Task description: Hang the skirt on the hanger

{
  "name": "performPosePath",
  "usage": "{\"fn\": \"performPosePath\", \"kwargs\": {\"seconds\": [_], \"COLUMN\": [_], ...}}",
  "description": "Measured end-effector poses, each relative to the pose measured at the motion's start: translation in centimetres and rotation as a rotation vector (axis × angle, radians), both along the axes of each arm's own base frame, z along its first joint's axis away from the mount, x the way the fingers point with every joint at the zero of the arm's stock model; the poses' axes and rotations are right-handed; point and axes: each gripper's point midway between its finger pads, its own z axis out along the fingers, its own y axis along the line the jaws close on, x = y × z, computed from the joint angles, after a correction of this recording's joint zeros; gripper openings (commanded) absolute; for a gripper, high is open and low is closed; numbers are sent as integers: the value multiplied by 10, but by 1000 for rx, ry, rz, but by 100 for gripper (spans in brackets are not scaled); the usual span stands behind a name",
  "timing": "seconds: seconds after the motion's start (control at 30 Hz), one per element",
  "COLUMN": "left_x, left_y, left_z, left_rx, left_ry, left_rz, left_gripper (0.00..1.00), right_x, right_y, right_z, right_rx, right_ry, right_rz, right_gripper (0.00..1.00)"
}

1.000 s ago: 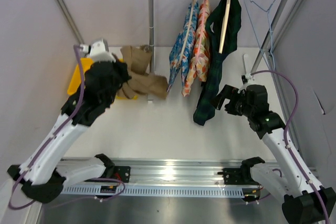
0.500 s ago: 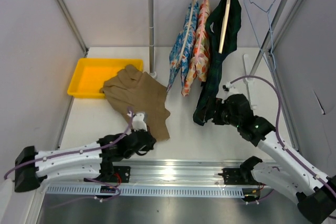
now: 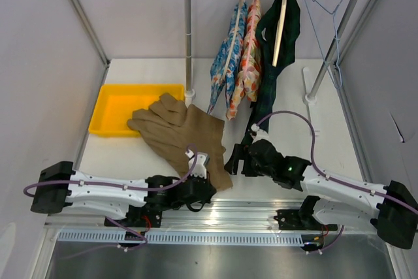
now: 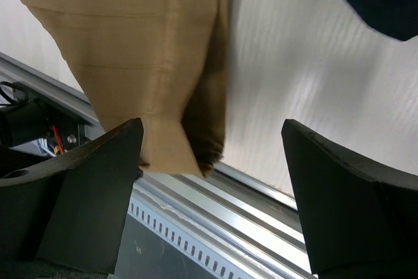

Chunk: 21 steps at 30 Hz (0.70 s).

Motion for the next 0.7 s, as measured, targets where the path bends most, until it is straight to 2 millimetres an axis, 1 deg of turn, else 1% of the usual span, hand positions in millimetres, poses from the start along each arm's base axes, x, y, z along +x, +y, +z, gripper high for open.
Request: {"fn": "performPosePath", "kwargs": {"seconds": [0.1, 0.23, 0.27, 0.37, 0.47, 0.5, 0.53, 0.57, 0.6, 0.63, 0.67, 0.7], "left_x": [0, 6, 7, 14, 25, 27, 29, 30, 32, 32, 33, 34], "left_y": [-16, -36, -38, -38, -34, -32, -31, -30, -28, -27, -24, -22], "left_z": [10, 22, 24, 27, 29, 31, 34, 37, 41, 43, 44, 47], "left_rx": [-13, -2, -1, 0, -2, -8, -13, -21, -30, -32, -29, -34], "left_ry": [-23, -59, -64, -69, -74, -76, -81, -83, -87, -89, -94, -95], "left_rz": [-28, -37, -38, -24, 4, 11, 15, 19, 24, 26, 28, 34], "left_gripper": [0, 0, 0, 0, 0, 0, 1, 4, 11, 31, 37, 41], "right_x": [-4, -8, -9, -15, -19, -19, -19, -19, -19, -18, -17, -15], "right_y": [7, 7, 7, 7, 10, 13, 16, 19, 22, 24, 26, 28], "right_z": [-7, -17, -20, -28, -32, -32, -32, -31, -31, -30, -27, -24], "right_rx": [13, 34, 38, 52, 81, 90, 98, 111, 117, 118, 118, 118], "right_ry": [20, 52, 61, 90, 112, 116, 119, 125, 128, 131, 131, 127], "right_rz": [0, -15, -17, -17, -11, -7, -2, 1, 5, 8, 8, 10], "right_gripper": [86, 82, 82, 76, 66, 56, 50, 39, 33, 26, 13, 7]}}
